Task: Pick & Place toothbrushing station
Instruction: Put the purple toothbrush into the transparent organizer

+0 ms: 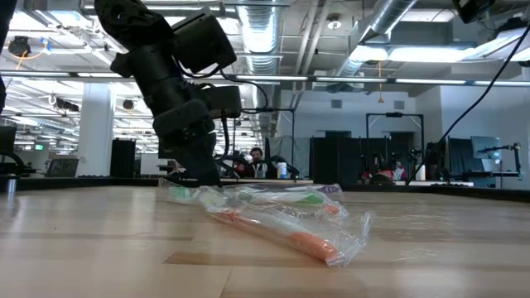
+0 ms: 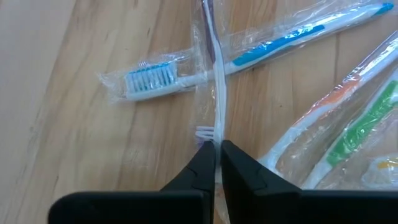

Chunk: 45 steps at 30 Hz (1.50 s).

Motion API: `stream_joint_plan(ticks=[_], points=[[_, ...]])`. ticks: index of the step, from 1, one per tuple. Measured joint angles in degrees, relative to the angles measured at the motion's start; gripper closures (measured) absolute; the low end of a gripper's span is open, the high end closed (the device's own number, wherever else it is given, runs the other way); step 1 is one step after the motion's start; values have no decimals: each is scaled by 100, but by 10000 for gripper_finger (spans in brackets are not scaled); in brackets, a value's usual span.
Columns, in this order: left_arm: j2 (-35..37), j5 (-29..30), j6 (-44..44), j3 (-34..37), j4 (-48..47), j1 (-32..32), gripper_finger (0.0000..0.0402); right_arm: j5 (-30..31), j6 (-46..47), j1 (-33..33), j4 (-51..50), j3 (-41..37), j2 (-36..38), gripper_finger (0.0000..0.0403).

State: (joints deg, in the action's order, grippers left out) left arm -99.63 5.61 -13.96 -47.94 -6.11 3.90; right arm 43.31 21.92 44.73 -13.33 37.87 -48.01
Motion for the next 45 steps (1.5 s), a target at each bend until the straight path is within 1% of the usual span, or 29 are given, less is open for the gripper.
stream_joint_plan(ticks=[5, 7, 10, 13, 24, 26, 30, 34, 40, 45], points=[[-7, -159, -11, -201, -46, 42, 401, 0, 0, 0, 0, 0, 2, 287], [-7, -308, -46, -348, -36, 66, 401, 0, -6, 2, 0, 0, 1, 287], [-7, -538, -140, -575, -20, 92, 400, 2, -147, 2, -1, 0, -7, 287], [-7, -609, -247, -768, -26, 107, 400, 0, -259, -2, -2, -2, -66, 287], [-7, -609, -303, -1388, -45, 255, 401, -12, -306, -233, 16, -4, -380, 287], [-7, -610, -318, -1510, -54, 294, 401, -97, -306, -297, 22, -4, -379, 287], [-7, -611, -623, -1744, -72, 319, 401, -446, -394, -441, 40, 16, -375, 287], [-7, -609, -935, -1926, -104, 313, 401, -730, -591, -558, 47, 111, -412, 287], [-7, -657, -1230, -2108, -129, 276, 402, -750, -1082, -690, -22, 387, -704, 287], [-7, -859, -1487, -2193, -103, 244, 401, -765, -1291, -854, -531, 820, -1185, 287]])
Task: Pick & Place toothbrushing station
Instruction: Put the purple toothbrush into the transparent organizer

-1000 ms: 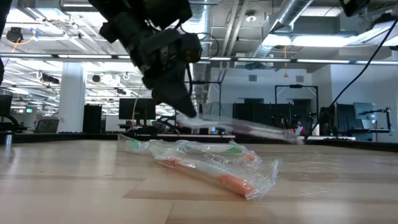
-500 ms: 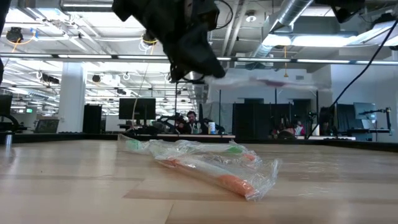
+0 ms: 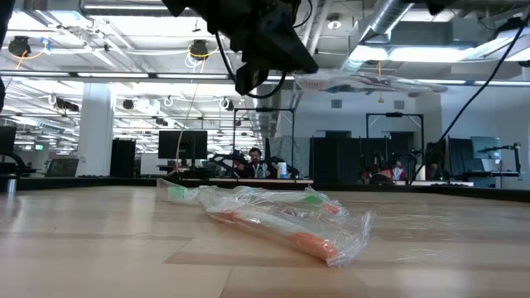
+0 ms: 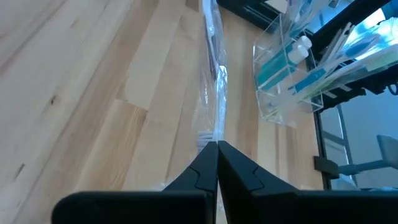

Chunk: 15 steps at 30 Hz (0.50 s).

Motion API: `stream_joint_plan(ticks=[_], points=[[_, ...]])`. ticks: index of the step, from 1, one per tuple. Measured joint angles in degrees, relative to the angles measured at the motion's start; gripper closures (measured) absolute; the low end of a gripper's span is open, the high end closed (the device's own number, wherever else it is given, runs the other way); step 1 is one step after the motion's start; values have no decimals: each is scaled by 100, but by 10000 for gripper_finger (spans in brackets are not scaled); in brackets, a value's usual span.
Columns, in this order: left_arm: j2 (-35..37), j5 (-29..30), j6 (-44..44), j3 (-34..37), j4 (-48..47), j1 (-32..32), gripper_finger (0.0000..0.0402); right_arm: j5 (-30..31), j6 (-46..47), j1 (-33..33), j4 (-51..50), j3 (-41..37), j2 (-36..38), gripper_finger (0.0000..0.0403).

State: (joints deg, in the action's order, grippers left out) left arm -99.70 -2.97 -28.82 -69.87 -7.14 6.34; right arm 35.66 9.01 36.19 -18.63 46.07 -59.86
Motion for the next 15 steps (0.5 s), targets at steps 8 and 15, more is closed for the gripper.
stream_joint_plan(ticks=[8, 15], points=[[192, -173, -308, 0, -37, -227, 401, -23, -63, -238, -1011, 932, -809, 287], [617, -187, -354, 0, -35, -312, 401, -138, -259, -435, -1671, 1650, -1440, 287]])
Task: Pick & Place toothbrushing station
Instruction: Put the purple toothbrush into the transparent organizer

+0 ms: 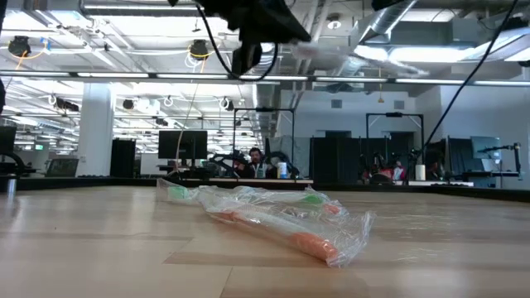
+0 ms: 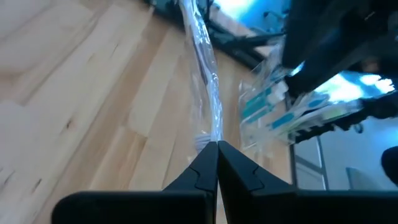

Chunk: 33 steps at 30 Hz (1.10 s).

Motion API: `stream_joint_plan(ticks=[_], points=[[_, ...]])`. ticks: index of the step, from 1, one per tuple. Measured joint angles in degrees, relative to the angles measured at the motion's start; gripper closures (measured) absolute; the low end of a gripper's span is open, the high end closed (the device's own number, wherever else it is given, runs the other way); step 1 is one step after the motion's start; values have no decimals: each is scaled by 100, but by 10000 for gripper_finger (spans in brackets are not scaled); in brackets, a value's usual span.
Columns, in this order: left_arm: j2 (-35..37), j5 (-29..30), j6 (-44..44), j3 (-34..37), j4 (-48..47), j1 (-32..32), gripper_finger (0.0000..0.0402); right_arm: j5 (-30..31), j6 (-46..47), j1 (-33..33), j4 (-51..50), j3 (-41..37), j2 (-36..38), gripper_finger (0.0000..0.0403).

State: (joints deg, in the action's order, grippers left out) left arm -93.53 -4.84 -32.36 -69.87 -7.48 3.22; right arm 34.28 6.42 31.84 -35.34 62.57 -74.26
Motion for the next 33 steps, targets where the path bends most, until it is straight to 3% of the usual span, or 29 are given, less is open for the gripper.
stream_joint_plan(ticks=[13, 23, 33], points=[[262, 0, 27, 24, -49, 0, 401, 81, -832, -334, -381, 1041, -862, 287], [257, 0, 46, 28, -50, 0, 401, 661, -1006, -432, -807, 1288, -1419, 287], [257, -72, 50, 28, -48, 0, 401, 932, -1246, -471, -792, 1324, -1512, 287]])
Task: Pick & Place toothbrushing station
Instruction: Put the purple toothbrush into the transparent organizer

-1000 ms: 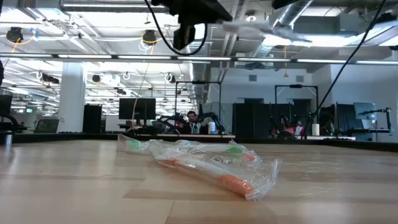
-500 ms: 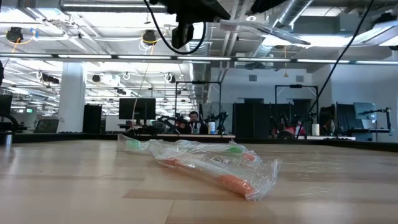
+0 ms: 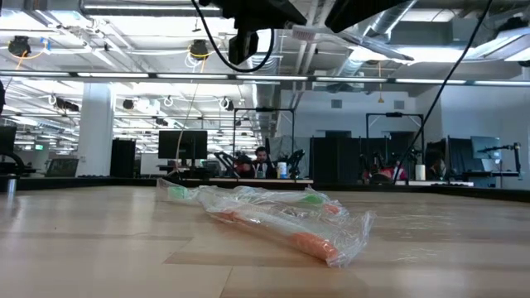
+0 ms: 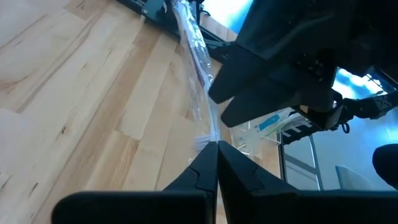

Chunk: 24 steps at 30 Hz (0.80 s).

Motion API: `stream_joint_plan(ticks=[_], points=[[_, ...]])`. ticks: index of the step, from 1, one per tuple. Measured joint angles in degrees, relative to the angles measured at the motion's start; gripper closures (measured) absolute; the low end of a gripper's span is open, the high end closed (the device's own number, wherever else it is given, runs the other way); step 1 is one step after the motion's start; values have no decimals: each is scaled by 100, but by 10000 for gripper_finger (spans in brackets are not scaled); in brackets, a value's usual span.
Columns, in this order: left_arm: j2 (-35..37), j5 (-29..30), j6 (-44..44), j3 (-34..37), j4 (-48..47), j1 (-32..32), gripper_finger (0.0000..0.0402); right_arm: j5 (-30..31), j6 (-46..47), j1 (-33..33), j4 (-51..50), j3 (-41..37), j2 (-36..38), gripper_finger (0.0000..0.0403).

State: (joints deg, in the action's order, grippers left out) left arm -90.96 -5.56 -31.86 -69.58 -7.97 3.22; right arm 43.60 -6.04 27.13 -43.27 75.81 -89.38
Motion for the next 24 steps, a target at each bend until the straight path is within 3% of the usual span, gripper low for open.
stream_joint_plan(ticks=[24], points=[[-4, -12, 4, 0, 44, 0, 401, -23, -208, -243, 20, 0, 2, 287]])
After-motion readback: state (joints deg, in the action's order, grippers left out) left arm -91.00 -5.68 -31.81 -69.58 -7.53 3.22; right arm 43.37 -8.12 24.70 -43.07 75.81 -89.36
